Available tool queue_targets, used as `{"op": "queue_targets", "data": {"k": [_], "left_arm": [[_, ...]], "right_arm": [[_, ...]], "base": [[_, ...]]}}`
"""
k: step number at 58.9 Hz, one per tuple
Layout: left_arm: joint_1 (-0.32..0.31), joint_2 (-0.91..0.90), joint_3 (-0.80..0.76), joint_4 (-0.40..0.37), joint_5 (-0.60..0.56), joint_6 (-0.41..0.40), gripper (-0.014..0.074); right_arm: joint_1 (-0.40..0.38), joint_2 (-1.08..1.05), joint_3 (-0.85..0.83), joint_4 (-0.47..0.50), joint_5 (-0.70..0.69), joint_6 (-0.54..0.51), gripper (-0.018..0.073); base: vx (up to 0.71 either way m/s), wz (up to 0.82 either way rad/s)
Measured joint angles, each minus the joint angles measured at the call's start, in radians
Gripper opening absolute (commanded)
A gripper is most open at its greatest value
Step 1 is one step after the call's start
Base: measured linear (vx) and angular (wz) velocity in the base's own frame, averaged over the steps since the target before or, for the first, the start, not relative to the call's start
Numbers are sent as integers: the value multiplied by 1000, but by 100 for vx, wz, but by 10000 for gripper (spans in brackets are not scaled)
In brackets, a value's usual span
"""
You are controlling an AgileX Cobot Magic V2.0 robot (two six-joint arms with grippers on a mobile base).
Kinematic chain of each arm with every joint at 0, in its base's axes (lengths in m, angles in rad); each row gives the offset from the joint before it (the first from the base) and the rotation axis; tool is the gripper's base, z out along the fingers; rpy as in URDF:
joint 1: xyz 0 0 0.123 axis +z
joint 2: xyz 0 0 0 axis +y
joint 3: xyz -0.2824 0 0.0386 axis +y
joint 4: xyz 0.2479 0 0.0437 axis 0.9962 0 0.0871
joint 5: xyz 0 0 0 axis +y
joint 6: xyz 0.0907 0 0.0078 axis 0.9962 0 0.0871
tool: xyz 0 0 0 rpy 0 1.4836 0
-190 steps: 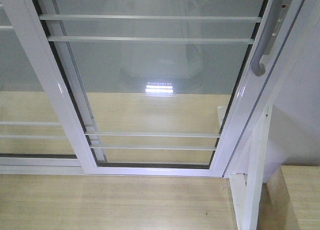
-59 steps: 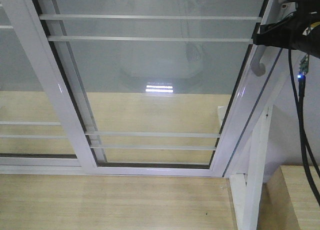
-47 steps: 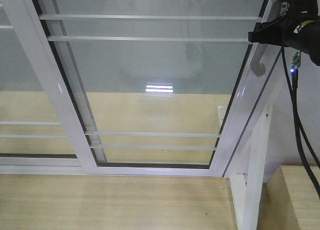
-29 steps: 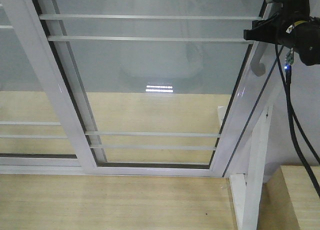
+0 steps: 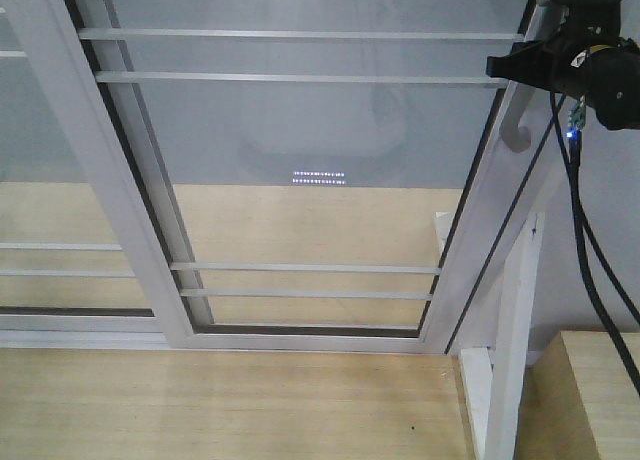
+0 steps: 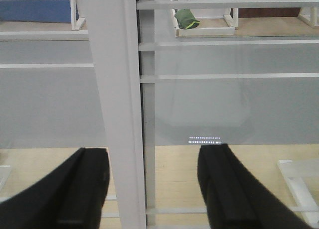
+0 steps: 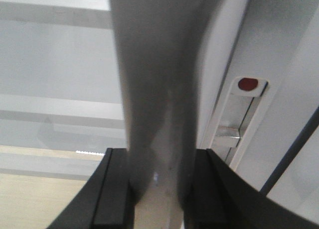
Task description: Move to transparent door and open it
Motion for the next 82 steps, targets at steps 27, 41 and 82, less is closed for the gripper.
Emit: {"op": "queue_targets", "data": {"k": [27,41,82], "left_arm": [[0,0,0,0,0,0,514],[0,0,0,0,0,0,514],[0,0,0,0,-1,0,514]], "right_arm": [[38,6,3,13,-28,-1,-9],[83,27,3,20,-69,-2,-9],[294,132,-152,-4,-43,7,-9]], "base": [[0,0],[0,0],[0,-1]]}}
